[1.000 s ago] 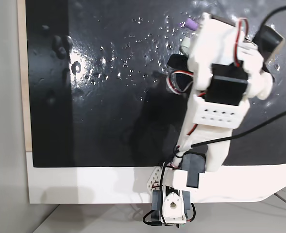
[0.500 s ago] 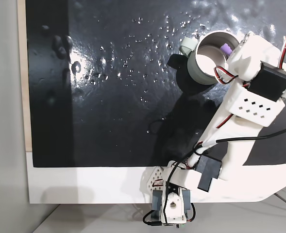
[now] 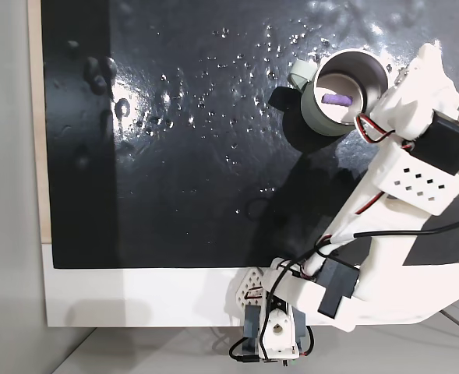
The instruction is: Grasp a pengrip and put it in the cup.
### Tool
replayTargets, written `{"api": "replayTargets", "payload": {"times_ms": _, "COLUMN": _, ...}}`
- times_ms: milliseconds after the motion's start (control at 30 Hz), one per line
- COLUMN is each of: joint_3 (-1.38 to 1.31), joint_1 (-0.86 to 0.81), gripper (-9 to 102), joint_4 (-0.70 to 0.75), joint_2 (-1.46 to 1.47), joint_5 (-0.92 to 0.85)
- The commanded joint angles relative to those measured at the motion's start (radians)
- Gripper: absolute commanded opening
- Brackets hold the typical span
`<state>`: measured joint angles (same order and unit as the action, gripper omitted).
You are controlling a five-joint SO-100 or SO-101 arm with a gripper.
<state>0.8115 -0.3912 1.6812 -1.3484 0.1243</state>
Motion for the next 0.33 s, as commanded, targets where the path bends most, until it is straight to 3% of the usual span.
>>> {"api": "replayTargets", "payload": {"times_ms": 0, "joint_3": -0.015, "joint_1": -0.018, "gripper": 36, "joint_4": 0.003, "joint_2": -0.066, "joint_5": -0.025}}
{"api": "replayTargets", "payload": {"times_ms": 300, "joint_3": 0.041, "joint_1": -0.012, "gripper": 36, "joint_4": 0.005, "joint_2": -0.127, "joint_5": -0.034}}
